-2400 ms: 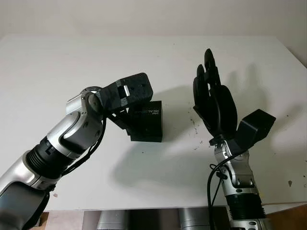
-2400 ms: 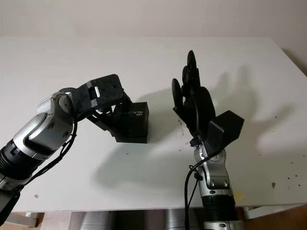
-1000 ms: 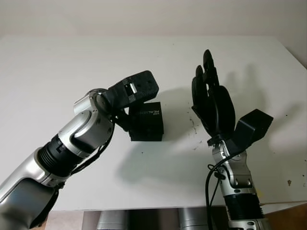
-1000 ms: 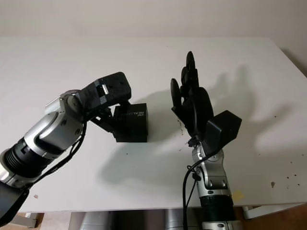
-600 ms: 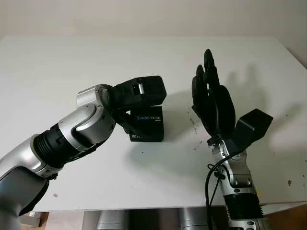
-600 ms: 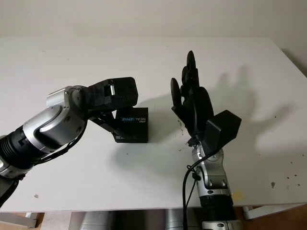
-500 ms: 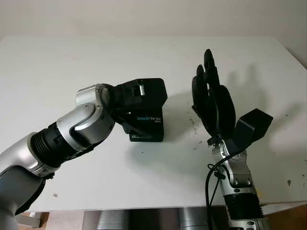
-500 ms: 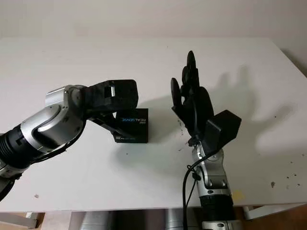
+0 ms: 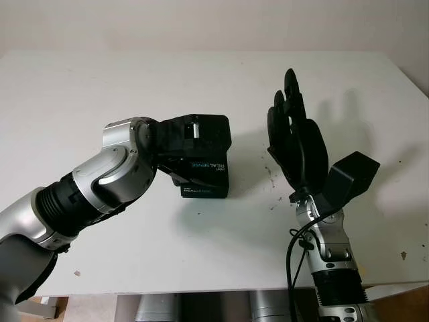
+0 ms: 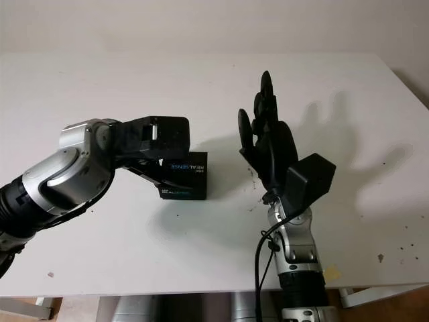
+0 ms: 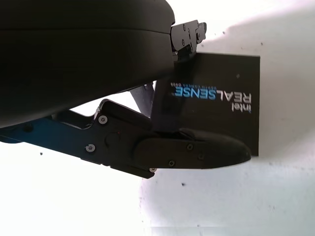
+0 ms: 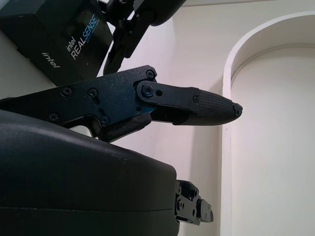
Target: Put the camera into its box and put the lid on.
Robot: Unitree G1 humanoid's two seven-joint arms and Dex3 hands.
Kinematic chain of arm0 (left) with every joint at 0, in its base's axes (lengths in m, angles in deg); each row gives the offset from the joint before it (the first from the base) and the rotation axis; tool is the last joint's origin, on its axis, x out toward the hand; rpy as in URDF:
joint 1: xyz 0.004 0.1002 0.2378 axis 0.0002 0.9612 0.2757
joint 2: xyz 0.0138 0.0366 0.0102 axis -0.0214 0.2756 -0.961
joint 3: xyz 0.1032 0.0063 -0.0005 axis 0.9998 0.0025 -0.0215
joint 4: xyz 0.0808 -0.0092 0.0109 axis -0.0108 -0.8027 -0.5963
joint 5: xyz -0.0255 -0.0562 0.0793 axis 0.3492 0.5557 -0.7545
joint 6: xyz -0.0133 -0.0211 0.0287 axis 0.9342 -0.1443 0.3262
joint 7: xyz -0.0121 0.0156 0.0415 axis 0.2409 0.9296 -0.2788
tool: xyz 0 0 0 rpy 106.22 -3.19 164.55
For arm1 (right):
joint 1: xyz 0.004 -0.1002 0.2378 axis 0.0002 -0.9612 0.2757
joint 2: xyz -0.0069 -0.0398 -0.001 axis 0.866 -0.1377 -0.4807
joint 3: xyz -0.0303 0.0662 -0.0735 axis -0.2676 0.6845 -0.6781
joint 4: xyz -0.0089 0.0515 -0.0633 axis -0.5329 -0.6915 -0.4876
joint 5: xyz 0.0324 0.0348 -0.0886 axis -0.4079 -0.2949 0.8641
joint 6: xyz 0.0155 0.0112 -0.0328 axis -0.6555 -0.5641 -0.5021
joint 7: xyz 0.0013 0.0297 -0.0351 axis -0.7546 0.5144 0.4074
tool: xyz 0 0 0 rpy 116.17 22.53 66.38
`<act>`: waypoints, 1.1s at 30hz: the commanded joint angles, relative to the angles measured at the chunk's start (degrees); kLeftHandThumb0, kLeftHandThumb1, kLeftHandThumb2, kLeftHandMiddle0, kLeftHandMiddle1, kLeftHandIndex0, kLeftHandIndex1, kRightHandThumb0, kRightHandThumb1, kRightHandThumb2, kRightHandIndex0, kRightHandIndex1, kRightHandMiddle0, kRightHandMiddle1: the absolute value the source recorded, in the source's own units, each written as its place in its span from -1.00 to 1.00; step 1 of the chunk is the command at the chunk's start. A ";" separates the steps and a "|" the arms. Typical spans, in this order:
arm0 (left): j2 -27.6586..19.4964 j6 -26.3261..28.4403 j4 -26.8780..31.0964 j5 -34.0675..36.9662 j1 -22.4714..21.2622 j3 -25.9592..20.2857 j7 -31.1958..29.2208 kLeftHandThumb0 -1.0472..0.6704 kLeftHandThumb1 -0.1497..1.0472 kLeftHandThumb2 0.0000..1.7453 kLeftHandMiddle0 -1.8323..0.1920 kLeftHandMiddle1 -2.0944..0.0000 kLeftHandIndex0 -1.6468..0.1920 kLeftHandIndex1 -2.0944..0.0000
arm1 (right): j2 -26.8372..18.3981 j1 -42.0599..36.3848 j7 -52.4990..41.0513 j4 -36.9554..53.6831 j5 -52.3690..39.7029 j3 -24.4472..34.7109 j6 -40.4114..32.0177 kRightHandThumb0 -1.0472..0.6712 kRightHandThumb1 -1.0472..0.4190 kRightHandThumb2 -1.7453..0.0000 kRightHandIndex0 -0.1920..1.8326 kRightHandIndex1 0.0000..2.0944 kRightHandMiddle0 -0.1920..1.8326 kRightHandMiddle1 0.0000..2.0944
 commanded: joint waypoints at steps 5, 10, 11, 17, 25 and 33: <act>-4.02 -11.14 -4.35 -7.73 4.33 -4.70 8.29 -0.63 1.00 -0.28 1.00 1.00 1.00 1.00 | -1.38 1.08 -0.48 -1.30 0.49 0.63 1.53 -0.63 -1.00 0.37 -0.99 -0.95 -0.94 -0.94; -5.53 -20.16 -16.57 -17.10 3.16 -5.59 15.50 -0.71 1.00 -0.26 1.00 1.00 1.00 1.00 | -2.00 1.38 -1.35 -1.49 0.23 1.14 1.57 -0.63 -1.00 0.38 -0.99 -0.95 -0.94 -0.95; -5.56 -21.66 -19.13 -18.73 3.01 -6.14 17.32 -0.72 1.00 -0.27 1.00 1.00 1.00 1.00 | -2.15 1.41 -1.52 -1.53 0.29 1.17 1.73 -0.63 -1.00 0.38 -0.99 -0.95 -0.94 -0.95; -2.97 -23.83 -25.81 -19.42 3.96 -15.46 25.90 -0.75 1.00 -0.30 1.00 1.00 1.00 1.00 | -2.49 1.49 -2.31 -1.52 -0.06 1.45 1.95 -0.62 -1.00 0.37 -1.00 -0.95 -0.95 -0.95; 11.74 -41.69 -14.30 4.17 20.62 -45.61 49.97 -0.63 1.00 -0.36 1.00 0.99 0.98 0.98 | -2.94 3.19 -3.63 -2.95 -1.93 2.13 -0.83 -0.61 -1.00 0.38 -1.00 -0.96 -0.96 -0.95; 26.93 -56.88 -6.43 25.90 31.24 -53.22 48.83 -0.70 1.00 -0.33 1.00 1.00 1.00 1.00 | -4.28 8.37 -5.54 -8.87 -3.72 3.16 -4.82 -0.60 -1.00 0.29 -1.00 -1.00 -1.00 -1.00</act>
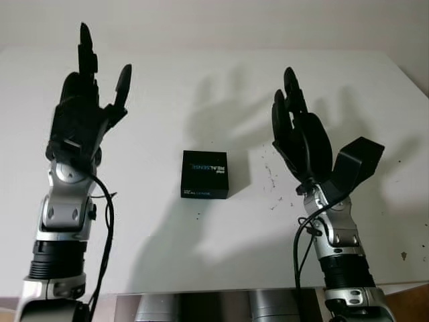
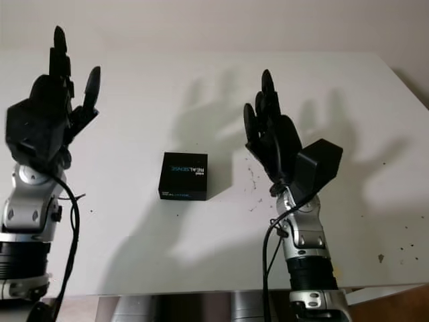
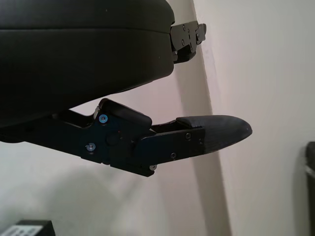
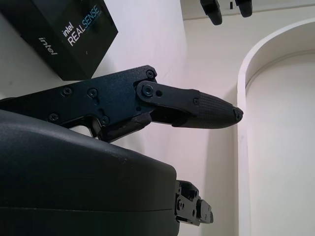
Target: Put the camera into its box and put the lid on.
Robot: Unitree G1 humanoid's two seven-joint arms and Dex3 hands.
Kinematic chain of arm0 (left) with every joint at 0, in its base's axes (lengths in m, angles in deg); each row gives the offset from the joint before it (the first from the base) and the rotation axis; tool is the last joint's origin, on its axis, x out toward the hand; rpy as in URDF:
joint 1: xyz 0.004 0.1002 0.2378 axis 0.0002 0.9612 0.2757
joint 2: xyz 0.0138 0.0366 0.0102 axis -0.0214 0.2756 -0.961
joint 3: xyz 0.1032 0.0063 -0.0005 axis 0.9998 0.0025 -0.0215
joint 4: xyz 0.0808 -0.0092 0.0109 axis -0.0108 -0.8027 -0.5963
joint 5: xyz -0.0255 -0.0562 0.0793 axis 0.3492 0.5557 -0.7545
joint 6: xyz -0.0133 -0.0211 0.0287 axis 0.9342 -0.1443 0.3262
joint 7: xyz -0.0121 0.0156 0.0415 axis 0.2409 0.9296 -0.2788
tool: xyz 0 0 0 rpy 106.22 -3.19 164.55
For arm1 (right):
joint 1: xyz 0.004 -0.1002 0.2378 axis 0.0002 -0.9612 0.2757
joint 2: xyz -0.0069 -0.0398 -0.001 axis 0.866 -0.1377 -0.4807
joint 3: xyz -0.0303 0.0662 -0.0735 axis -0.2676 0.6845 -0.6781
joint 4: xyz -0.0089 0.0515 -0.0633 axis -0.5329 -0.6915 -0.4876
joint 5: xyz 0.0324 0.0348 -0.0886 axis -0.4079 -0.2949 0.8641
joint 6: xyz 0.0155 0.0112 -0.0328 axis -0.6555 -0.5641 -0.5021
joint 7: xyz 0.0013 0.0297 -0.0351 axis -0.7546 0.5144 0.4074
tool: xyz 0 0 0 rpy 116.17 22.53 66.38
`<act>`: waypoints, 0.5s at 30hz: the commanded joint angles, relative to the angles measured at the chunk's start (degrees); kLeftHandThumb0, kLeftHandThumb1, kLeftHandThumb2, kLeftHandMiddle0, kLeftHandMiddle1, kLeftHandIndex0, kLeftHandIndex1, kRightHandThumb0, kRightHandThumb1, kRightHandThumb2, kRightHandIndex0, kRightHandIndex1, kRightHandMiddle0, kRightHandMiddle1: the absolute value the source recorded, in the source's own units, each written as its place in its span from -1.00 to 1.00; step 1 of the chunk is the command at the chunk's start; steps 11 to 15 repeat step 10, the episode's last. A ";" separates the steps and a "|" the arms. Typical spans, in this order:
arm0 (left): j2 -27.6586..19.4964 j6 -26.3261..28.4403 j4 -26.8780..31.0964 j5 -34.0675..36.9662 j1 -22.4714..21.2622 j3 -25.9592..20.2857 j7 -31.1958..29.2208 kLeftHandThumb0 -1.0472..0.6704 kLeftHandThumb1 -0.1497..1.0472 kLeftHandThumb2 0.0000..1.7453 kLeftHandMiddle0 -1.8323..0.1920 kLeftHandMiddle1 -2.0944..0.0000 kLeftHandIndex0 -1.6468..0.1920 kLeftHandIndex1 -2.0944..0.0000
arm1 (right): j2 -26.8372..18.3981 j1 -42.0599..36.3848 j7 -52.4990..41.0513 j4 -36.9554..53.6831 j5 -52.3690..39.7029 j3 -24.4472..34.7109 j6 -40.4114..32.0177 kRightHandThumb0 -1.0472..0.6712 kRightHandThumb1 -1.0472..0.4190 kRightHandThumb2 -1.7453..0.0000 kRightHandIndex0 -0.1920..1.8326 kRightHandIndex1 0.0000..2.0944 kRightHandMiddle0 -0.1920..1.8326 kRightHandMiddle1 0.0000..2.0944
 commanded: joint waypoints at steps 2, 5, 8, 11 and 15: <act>2.63 -3.45 3.33 4.79 2.21 -1.17 -2.20 -0.71 1.00 -0.28 1.00 1.00 1.00 1.00 | -0.83 2.32 -0.10 -2.45 -0.34 0.71 -1.15 -0.61 -1.00 0.28 -1.00 -1.00 -1.00 -1.00; 3.41 -6.33 3.45 5.69 4.56 -0.66 -3.88 -0.72 1.00 -0.23 1.00 1.00 1.00 1.00 | -0.58 2.92 -0.01 -4.26 -0.37 1.01 -0.61 -0.61 -1.00 0.27 -1.00 -1.00 -1.00 -1.00; 3.29 -6.77 2.42 3.43 6.95 0.44 -4.00 -0.69 1.00 -0.20 1.00 1.00 1.00 1.00 | -0.35 2.77 0.62 -4.29 0.03 0.98 -0.61 -0.60 -1.00 0.27 -1.00 -1.00 -1.00 -1.00; 2.50 -7.41 0.46 0.01 8.27 1.60 -3.61 -0.64 1.00 -0.21 1.00 1.00 1.00 1.00 | -0.50 2.57 0.58 -4.08 0.11 0.87 -0.72 -0.60 -1.00 0.27 -1.00 -1.00 -1.00 -1.00; 2.50 -7.41 0.46 0.01 8.27 1.60 -3.61 -0.64 1.00 -0.21 1.00 1.00 1.00 1.00 | -0.50 2.57 0.58 -4.08 0.11 0.87 -0.72 -0.60 -1.00 0.27 -1.00 -1.00 -1.00 -1.00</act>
